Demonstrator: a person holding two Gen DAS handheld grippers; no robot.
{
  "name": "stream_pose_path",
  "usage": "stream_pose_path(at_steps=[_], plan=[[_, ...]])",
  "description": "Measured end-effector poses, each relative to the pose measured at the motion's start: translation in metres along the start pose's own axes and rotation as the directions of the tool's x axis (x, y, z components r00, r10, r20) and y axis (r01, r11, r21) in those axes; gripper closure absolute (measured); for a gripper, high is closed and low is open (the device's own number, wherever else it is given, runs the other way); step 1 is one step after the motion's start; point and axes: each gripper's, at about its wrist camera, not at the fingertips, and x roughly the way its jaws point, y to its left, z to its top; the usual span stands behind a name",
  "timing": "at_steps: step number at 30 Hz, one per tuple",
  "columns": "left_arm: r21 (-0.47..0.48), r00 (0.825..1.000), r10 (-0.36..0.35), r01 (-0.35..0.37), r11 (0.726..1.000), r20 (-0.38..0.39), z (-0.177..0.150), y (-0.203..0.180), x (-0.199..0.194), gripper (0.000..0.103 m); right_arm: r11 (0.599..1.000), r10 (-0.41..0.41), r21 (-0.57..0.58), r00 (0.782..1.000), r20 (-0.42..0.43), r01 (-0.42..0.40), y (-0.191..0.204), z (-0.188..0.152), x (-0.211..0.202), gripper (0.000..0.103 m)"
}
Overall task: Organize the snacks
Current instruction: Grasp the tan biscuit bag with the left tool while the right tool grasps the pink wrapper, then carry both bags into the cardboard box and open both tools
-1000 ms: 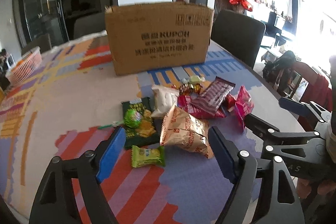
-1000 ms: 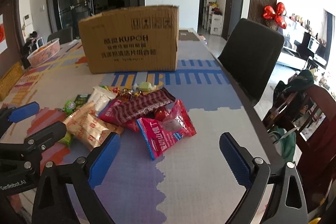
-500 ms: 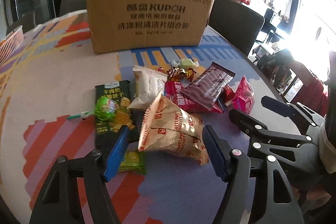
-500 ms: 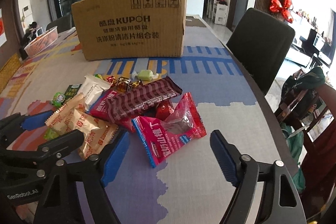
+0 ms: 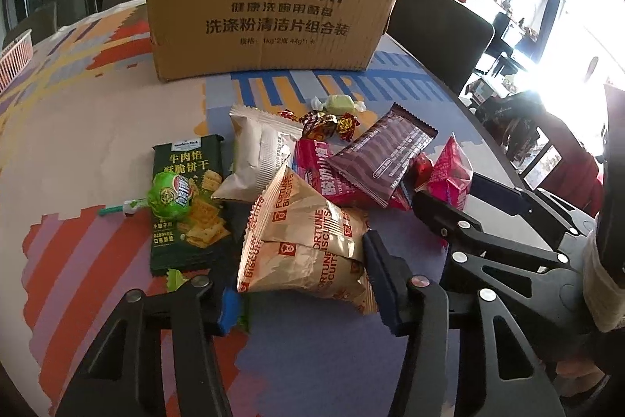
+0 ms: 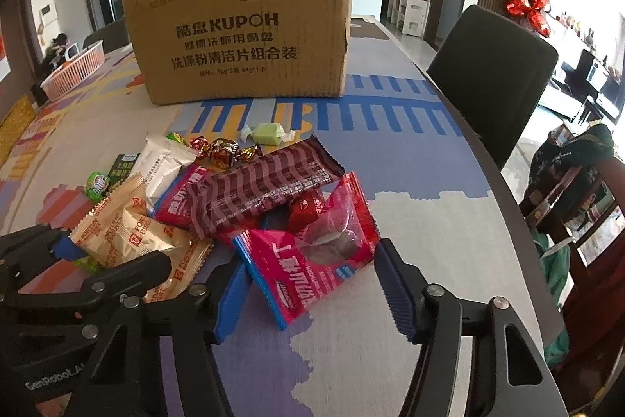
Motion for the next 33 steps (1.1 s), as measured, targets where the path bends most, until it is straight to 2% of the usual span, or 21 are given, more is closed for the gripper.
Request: stream_pose_path(at_steps=[3,7,10,22,33], plan=[[0.003,1.000,-0.001,0.001,1.000,0.003,0.000,-0.001,-0.001,0.052,1.000,-0.009,-0.003,1.000,0.000,0.009,0.000,0.000,0.001,0.051],[0.009,1.000,-0.005,0.005,1.000,0.011,0.001,-0.004,-0.007,0.059,1.000,0.003,0.013,1.000,-0.002,-0.003,-0.003,0.000,-0.001,0.056],[0.013,1.000,-0.003,0.003,1.000,0.025,0.001,-0.006,-0.014,0.065,0.999,0.022,0.029,1.000,0.005,-0.023,-0.005,-0.001,-0.007,0.056],[0.027,0.993,0.029,-0.032,0.999,0.115,0.004,-0.011,-0.047,0.068,0.998,0.060,0.013,0.997,0.049,-0.060,0.001,-0.001,-0.037,0.056],[0.046,0.968,0.083,-0.097,0.994,0.237,0.031,-0.009,-0.076,0.068,0.995,0.090,-0.051,0.983,0.158,-0.083,0.012,0.021,-0.070,0.056]])
